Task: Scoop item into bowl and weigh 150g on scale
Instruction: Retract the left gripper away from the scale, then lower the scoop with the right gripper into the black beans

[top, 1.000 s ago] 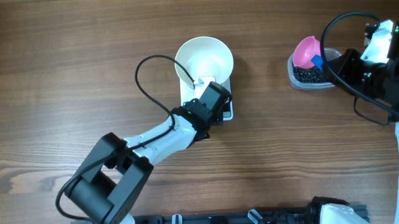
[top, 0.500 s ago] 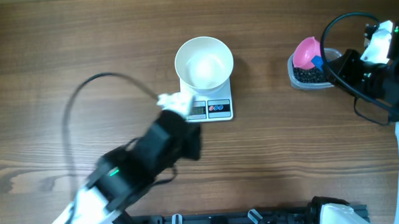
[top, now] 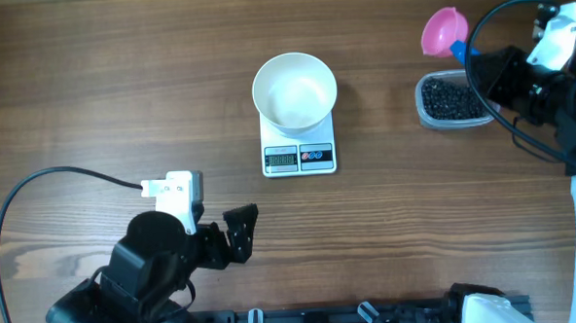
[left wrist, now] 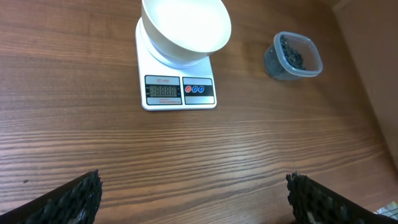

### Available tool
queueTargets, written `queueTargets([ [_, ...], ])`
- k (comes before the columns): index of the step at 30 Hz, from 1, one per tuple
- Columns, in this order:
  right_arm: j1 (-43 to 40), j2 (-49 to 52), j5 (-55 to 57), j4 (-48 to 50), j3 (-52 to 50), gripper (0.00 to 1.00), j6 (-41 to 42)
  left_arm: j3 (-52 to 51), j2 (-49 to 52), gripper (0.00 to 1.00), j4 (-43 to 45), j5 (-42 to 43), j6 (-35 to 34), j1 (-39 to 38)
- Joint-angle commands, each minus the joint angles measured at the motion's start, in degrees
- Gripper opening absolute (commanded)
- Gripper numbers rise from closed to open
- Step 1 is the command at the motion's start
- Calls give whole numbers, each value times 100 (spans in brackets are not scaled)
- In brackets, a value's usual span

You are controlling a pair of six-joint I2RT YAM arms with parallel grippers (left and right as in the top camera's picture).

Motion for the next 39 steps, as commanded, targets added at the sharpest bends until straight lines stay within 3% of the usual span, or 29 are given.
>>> queueTargets([
  [1, -9, 2, 341, 308, 114, 4, -120, -13, 28, 100, -144, 46, 26, 37],
  [12, -7, 439, 498, 1683, 114, 4, -111, -13, 31, 100, -420, 46, 24, 37],
  [25, -9, 457, 896, 2149, 114, 4, -59, -13, 31, 100, -420, 46, 24, 37],
  [28, -9, 457, 1674, 2151, 114, 4, 1126, -13, 31, 100, -417, 46, 24, 37],
  [33, -9, 457, 1941, 2149, 114, 4, 2031, -13, 31, 100, -420, 46, 26, 37],
  [39, -9, 457, 1961, 2146, 114, 4, 2323, -13, 31, 100, -420, 46, 24, 37],
])
